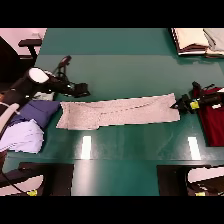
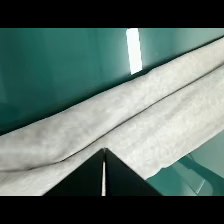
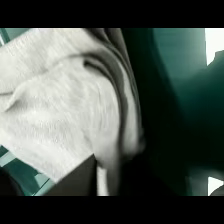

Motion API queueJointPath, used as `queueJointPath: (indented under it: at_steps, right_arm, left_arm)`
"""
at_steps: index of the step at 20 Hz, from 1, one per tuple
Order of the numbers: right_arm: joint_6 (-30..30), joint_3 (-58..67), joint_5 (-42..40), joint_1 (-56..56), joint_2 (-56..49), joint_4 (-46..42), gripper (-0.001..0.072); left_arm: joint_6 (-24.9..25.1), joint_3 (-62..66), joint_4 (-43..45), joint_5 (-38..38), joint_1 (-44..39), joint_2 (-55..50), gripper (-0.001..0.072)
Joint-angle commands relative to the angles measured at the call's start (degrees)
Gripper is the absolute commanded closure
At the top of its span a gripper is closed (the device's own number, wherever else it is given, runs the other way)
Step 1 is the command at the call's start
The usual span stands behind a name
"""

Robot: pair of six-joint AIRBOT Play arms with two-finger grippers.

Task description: Fold the shirts.

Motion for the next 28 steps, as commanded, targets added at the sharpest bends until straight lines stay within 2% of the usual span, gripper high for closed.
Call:
queueJointPath:
  at_steps: [1, 6, 12, 17, 24, 28]
  right_arm:
    - [-1.64, -0.48, -4.35, 3.06, 0.72, 1.73, 0.0695]
    - [-1.62, 2.64, -2.19, 4.09, 11.58, 1.81, 0.0699]
    - [5.27, 16.68, 1.97, 13.40, 20.39, 1.81, 0.0699]
    - [8.59, 25.03, 2.05, 22.97, 21.31, 1.84, 0.0700]
    - [9.60, 27.54, -0.83, 34.25, 21.09, 3.39, 0.0699]
    - [9.18, 27.54, -4.33, 39.15, 19.43, 8.09, 0.0699]
  left_arm:
    - [-2.21, 0.26, -0.94, 5.25, -6.40, -3.96, 0.0685]
    - [-3.30, 8.33, -1.55, 6.16, -15.21, -14.91, 0.0685]
    - [-4.42, 19.02, -1.44, 4.79, -22.18, -24.57, 0.0685]
    - [-5.18, 19.47, -1.88, 4.83, -22.53, -27.26, 0.0685]
    - [-5.77, 19.54, -1.11, 8.41, -22.45, -27.71, 0.0685]
    - [-5.70, 20.46, 3.85, 4.28, -17.20, -23.28, 0.0685]
